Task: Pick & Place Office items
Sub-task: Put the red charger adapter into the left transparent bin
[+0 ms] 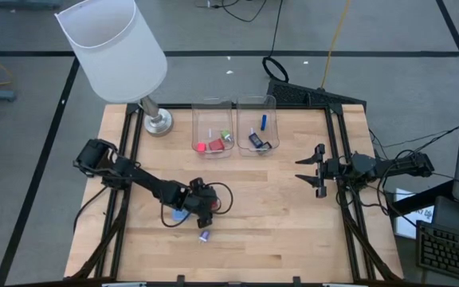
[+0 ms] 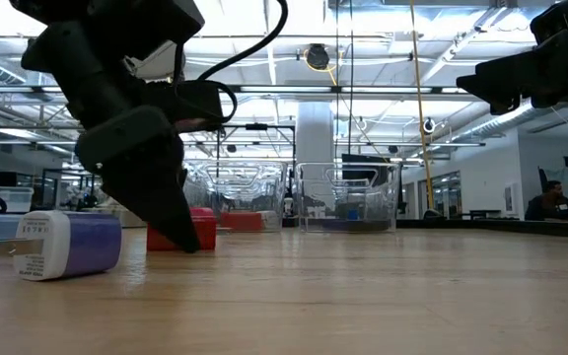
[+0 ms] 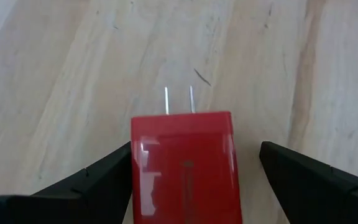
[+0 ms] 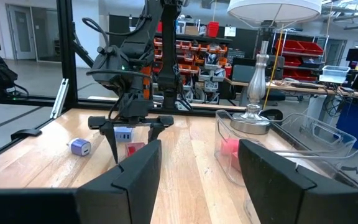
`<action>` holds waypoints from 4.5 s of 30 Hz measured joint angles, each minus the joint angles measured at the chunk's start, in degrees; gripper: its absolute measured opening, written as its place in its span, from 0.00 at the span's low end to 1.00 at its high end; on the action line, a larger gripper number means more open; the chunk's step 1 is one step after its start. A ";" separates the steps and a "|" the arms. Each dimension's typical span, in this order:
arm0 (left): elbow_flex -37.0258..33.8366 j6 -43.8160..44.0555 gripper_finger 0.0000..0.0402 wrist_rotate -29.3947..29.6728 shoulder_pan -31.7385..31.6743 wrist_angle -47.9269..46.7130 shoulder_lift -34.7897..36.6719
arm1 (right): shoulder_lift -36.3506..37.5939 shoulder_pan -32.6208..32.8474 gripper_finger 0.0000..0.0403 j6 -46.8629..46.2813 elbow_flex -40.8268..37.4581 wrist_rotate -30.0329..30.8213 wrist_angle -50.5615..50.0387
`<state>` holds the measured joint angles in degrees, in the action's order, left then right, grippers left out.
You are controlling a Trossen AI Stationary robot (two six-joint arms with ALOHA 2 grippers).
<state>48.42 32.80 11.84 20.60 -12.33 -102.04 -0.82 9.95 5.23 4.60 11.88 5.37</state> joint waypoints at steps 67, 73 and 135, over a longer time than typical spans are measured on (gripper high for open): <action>-0.46 -2.78 0.53 4.68 1.44 7.24 4.80 | 0.00 0.00 0.51 0.00 0.00 0.00 -0.02; -0.48 -6.34 0.54 6.32 1.53 7.64 9.22 | 0.00 -0.01 0.51 0.00 0.00 0.00 0.02; -10.86 -15.19 0.58 0.30 -40.58 40.53 18.49 | 0.00 -0.01 0.51 -0.01 0.00 0.00 0.00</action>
<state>37.56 17.61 12.14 -19.98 28.21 -83.55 -0.82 9.94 5.23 4.60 11.88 5.37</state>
